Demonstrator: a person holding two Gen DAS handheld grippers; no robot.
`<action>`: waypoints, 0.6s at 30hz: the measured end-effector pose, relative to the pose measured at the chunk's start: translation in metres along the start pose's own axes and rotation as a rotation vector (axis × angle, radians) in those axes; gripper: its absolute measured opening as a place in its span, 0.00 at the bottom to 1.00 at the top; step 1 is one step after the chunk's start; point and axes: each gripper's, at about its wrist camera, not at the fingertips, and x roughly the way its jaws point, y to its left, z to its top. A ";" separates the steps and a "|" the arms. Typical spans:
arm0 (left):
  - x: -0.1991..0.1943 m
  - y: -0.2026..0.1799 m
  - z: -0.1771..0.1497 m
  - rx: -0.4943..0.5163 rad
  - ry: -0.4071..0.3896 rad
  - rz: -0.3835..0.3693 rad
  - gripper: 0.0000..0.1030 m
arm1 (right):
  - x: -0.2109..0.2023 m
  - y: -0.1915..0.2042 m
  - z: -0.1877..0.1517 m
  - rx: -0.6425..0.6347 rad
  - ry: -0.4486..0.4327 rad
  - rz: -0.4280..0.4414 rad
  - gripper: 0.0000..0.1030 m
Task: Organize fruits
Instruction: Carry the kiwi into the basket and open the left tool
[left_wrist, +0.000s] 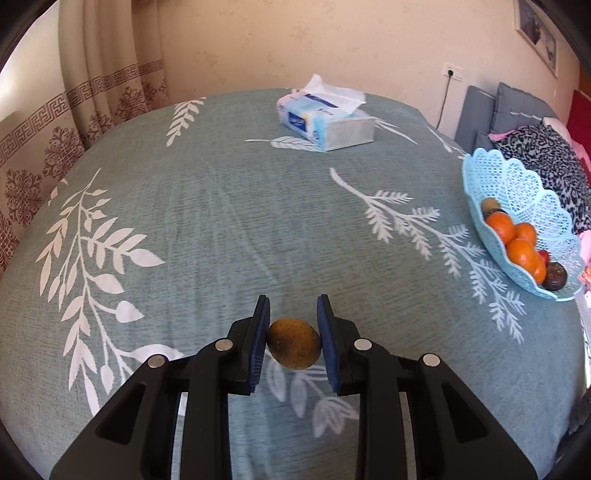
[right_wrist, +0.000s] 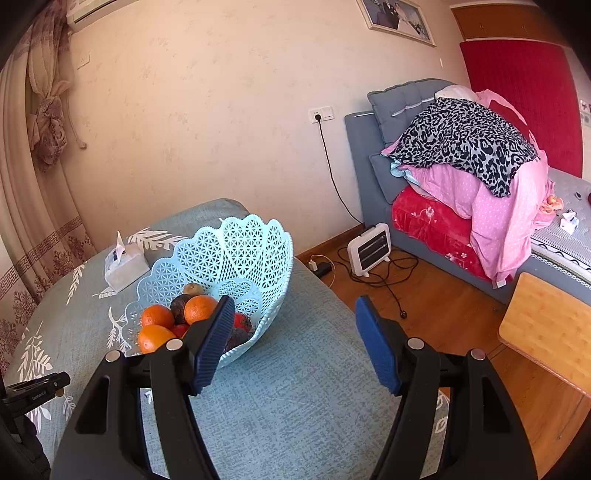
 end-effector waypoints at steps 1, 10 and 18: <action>-0.001 -0.009 0.002 0.013 -0.003 -0.022 0.26 | 0.000 -0.001 0.000 0.003 0.000 0.002 0.67; -0.011 -0.096 0.031 0.123 -0.030 -0.219 0.26 | 0.000 -0.002 0.001 0.011 0.003 0.014 0.67; -0.014 -0.156 0.047 0.187 -0.060 -0.341 0.26 | 0.002 -0.004 0.001 0.024 0.005 0.026 0.67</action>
